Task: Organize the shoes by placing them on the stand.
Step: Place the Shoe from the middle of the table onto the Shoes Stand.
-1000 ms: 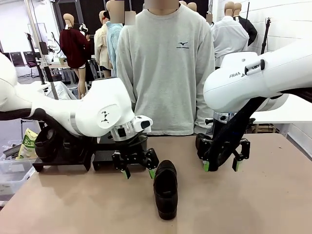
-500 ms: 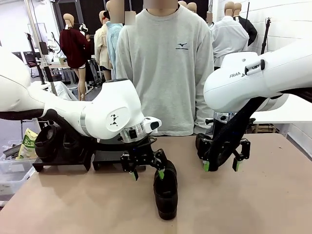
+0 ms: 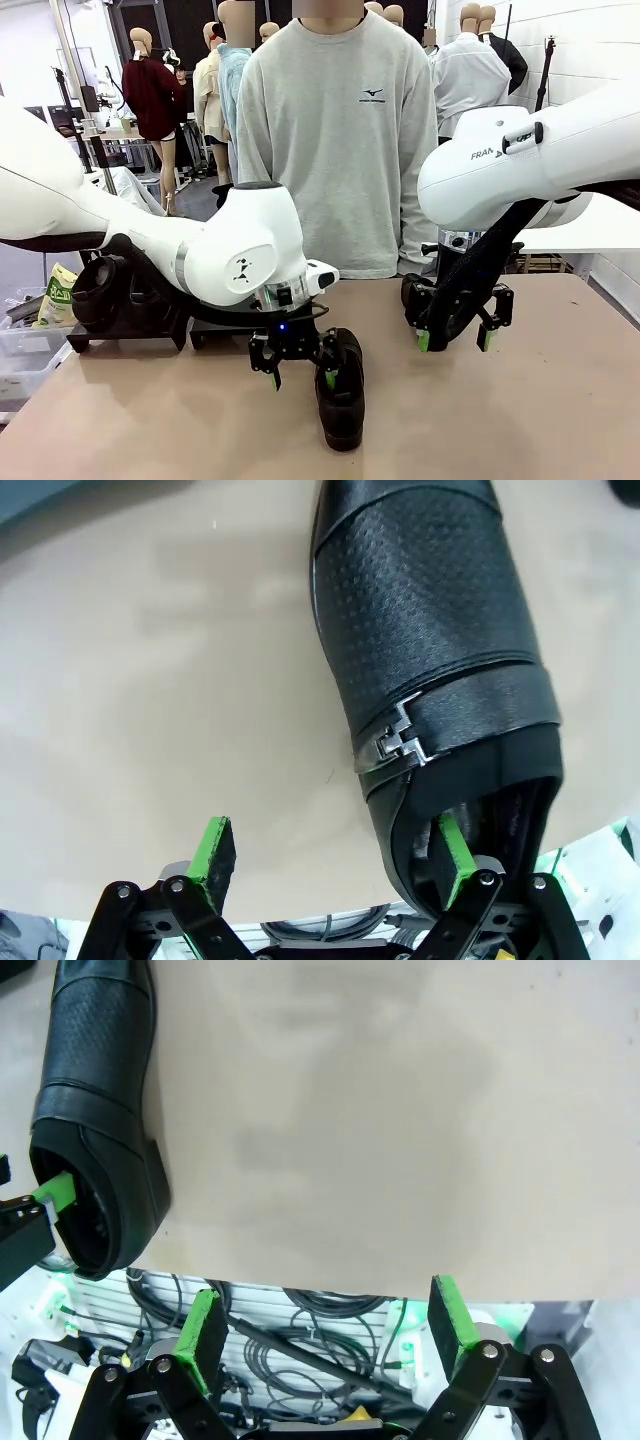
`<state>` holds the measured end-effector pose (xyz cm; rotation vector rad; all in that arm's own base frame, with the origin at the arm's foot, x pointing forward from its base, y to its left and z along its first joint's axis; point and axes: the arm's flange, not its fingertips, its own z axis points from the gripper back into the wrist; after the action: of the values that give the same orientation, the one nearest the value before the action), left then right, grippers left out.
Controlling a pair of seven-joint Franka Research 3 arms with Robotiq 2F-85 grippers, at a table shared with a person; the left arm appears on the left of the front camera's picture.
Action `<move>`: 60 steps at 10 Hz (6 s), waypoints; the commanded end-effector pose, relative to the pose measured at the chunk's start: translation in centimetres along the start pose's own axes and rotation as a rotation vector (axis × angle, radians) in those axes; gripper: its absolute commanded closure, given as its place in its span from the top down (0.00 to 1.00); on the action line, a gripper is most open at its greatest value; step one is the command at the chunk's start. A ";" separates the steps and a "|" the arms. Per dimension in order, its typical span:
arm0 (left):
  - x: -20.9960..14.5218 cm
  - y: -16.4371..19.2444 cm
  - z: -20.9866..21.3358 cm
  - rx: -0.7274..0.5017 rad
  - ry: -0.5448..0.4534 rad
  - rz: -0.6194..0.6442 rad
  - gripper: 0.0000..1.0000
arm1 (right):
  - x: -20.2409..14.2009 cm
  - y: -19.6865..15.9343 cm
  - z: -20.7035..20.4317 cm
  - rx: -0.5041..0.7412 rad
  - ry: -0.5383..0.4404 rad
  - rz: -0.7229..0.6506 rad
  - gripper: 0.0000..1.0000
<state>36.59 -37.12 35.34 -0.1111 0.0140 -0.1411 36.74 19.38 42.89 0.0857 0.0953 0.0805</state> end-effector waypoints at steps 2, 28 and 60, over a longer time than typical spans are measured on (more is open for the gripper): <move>-0.2 -0.8 -0.8 -0.016 -0.020 -0.040 0.96 | 0.3 0.3 0.2 0.000 0.000 -0.018 1.00; 4.1 23.9 19.2 -0.021 -0.514 0.028 0.00 | 0.3 0.3 0.2 0.000 0.000 -0.018 1.00; 12.4 23.6 10.1 -0.023 -0.355 0.201 0.70 | 0.3 0.3 0.2 0.000 0.000 -0.018 1.00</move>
<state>51.92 -14.06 42.32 -0.1685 -0.3315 0.0603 36.80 19.36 42.86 0.0858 0.0959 0.0794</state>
